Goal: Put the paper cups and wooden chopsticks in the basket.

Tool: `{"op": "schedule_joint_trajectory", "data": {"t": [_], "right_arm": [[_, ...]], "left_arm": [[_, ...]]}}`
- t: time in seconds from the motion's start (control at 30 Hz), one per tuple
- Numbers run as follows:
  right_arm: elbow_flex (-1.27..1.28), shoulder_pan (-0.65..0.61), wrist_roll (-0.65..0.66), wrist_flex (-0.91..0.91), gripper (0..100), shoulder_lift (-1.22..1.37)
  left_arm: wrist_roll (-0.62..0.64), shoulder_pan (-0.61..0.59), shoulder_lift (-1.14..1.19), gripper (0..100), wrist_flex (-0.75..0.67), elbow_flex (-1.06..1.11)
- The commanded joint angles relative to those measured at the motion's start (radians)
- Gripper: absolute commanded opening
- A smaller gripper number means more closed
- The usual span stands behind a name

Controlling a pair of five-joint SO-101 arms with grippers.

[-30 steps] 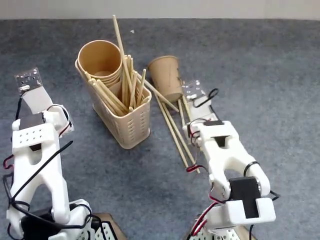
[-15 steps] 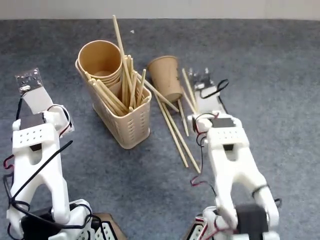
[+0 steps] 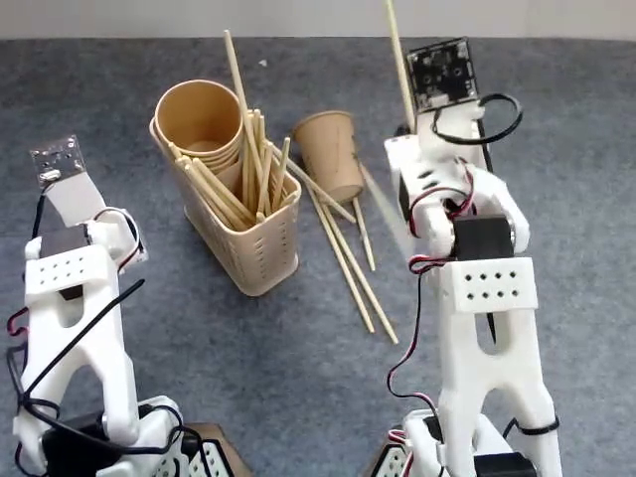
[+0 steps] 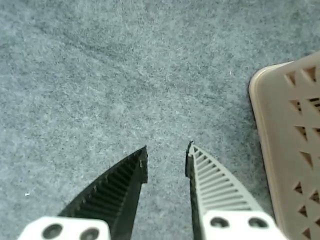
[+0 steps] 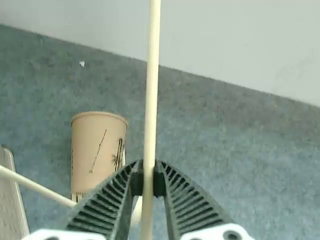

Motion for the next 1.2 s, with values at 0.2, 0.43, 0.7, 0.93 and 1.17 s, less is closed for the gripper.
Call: {"op": "schedule_joint_trajectory", "data": {"t": [0.2, 0.43, 0.7, 0.93, 1.17], "right_arm": [[-0.047, 0.007, 0.089, 0.196, 0.5, -0.035], [0.309, 0.007, 0.127, 0.085, 0.6, 0.105], [0.492, 0.027, 0.135, -0.211, 19.7, 0.369], [0.487, 0.027, 0.129, -0.314, 21.7, 0.503], [0.489, 0.031, 0.066, -0.312, 0.5, 0.504]], "left_arm": [[0.011, 0.013, -0.008, 15, -0.015, -0.005], [0.011, 0.013, -0.007, 15, -0.015, -0.002], [0.011, 0.013, -0.007, 15, -0.015, -0.001], [0.011, 0.013, -0.007, 15, -0.015, -0.004], [0.011, 0.013, -0.01, 15, -0.015, -0.004]]}}
